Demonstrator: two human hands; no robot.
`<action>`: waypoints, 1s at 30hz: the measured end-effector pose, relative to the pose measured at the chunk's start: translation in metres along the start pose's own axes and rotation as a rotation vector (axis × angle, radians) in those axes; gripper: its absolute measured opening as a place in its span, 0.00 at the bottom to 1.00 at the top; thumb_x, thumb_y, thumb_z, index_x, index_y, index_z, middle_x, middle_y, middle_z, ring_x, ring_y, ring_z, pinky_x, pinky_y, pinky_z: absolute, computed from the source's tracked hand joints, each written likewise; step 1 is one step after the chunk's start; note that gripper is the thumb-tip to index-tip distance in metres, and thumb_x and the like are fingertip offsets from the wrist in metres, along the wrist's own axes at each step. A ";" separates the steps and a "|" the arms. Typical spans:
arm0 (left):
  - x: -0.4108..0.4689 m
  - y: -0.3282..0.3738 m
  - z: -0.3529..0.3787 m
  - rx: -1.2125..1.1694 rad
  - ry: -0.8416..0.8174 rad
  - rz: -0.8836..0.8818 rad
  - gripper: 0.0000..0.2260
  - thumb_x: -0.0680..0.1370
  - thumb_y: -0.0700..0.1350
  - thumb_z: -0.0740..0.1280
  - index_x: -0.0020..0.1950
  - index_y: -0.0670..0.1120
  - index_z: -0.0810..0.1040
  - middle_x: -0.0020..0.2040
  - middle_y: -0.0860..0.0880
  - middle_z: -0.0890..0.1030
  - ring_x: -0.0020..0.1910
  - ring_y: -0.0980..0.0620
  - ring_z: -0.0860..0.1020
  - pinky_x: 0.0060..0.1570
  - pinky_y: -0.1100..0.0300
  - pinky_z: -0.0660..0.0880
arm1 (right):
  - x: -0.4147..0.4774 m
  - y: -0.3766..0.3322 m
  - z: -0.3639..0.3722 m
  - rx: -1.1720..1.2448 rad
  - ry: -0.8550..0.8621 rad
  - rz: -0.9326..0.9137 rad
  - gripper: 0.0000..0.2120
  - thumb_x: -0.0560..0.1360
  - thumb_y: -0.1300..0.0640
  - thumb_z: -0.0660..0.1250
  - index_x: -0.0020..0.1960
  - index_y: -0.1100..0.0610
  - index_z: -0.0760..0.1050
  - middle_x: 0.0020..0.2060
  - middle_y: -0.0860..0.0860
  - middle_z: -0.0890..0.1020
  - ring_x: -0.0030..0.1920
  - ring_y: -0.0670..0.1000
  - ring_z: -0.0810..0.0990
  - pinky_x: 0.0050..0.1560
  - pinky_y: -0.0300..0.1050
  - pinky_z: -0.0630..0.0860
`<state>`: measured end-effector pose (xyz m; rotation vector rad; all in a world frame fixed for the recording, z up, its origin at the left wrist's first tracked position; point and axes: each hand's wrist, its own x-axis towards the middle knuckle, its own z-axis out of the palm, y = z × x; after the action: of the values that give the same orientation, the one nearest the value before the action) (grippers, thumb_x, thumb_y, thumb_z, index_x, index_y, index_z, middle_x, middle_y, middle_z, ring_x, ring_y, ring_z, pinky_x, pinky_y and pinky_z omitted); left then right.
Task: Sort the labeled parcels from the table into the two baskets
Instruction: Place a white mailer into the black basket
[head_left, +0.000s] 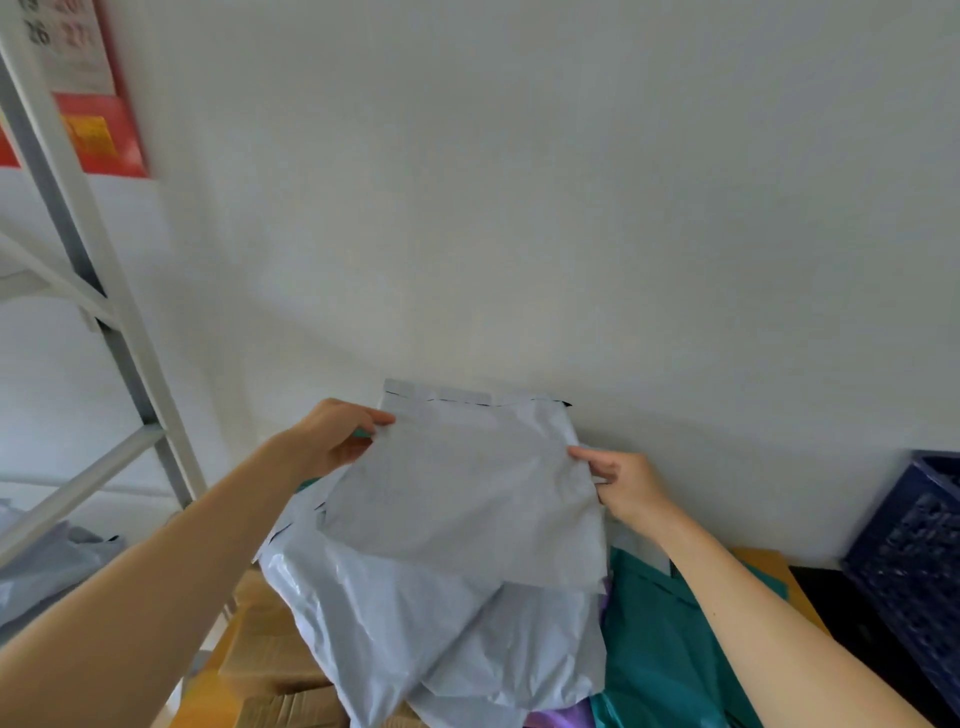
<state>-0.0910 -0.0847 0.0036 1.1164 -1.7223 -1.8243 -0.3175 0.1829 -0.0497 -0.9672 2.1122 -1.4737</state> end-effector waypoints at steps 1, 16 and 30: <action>0.000 0.002 -0.001 -0.007 -0.007 -0.005 0.15 0.75 0.27 0.57 0.47 0.38 0.82 0.43 0.40 0.81 0.36 0.47 0.79 0.30 0.65 0.79 | 0.000 -0.005 -0.001 0.018 0.032 -0.005 0.20 0.71 0.72 0.70 0.62 0.60 0.78 0.52 0.45 0.79 0.50 0.43 0.79 0.40 0.27 0.76; -0.020 0.012 -0.027 0.074 -0.185 0.119 0.04 0.76 0.31 0.67 0.49 0.37 0.79 0.46 0.41 0.82 0.43 0.47 0.82 0.39 0.60 0.80 | -0.013 -0.055 -0.001 0.056 0.245 -0.064 0.06 0.73 0.61 0.71 0.44 0.51 0.81 0.40 0.44 0.83 0.42 0.39 0.81 0.35 0.30 0.76; -0.028 0.030 -0.033 0.235 0.076 0.345 0.02 0.75 0.45 0.71 0.45 0.48 0.81 0.46 0.53 0.81 0.47 0.54 0.78 0.47 0.59 0.72 | -0.016 -0.075 0.005 0.159 0.241 -0.040 0.12 0.76 0.58 0.69 0.47 0.69 0.78 0.44 0.62 0.83 0.39 0.48 0.82 0.39 0.38 0.79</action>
<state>-0.0557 -0.0897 0.0426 0.8897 -1.9782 -1.3840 -0.2794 0.1753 0.0165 -0.8120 2.1060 -1.8276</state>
